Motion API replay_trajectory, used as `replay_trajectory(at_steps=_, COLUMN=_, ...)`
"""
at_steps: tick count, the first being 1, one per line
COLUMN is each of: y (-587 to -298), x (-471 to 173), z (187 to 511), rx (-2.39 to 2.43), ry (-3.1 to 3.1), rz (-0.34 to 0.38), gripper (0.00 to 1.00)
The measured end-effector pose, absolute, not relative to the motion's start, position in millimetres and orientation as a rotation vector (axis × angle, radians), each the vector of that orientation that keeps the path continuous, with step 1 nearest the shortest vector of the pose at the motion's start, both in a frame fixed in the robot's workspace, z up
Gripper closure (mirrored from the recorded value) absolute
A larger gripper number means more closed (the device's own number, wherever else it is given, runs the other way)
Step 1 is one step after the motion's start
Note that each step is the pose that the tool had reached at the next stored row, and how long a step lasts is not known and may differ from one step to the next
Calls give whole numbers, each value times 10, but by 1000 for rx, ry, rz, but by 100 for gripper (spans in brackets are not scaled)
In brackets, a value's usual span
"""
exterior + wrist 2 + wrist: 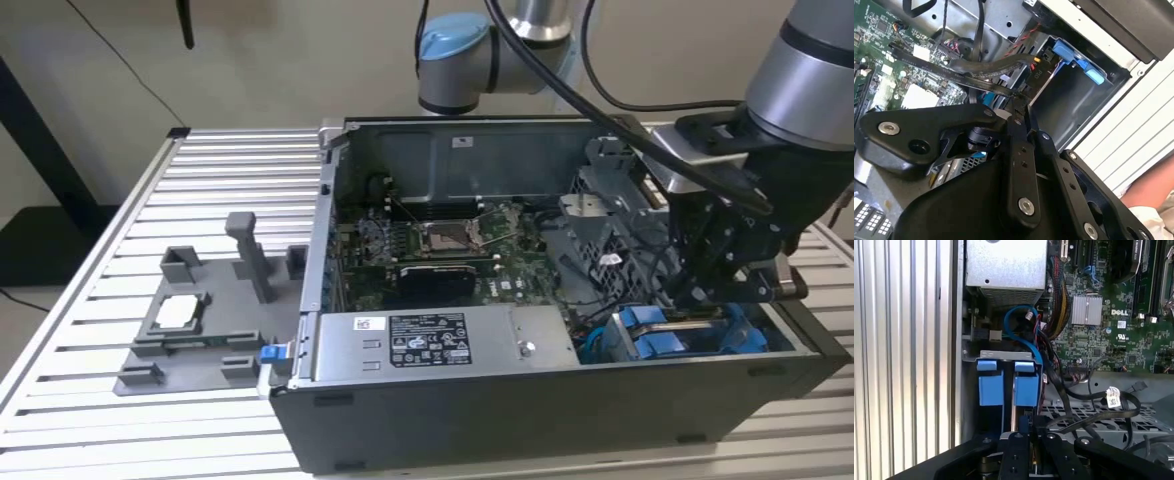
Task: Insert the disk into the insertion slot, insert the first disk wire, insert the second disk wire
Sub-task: 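Insert the second disk wire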
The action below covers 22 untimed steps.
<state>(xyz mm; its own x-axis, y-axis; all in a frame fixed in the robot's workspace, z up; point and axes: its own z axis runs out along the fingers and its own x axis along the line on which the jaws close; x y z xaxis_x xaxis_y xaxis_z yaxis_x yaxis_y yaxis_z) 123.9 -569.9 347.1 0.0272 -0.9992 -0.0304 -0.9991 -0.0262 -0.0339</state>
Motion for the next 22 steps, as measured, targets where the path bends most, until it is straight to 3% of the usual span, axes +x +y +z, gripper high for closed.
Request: replay_trajectory(at_steps=22, y=-5665, x=1271, z=3437, rx=-2217, ry=2164, rz=0, gripper=84)
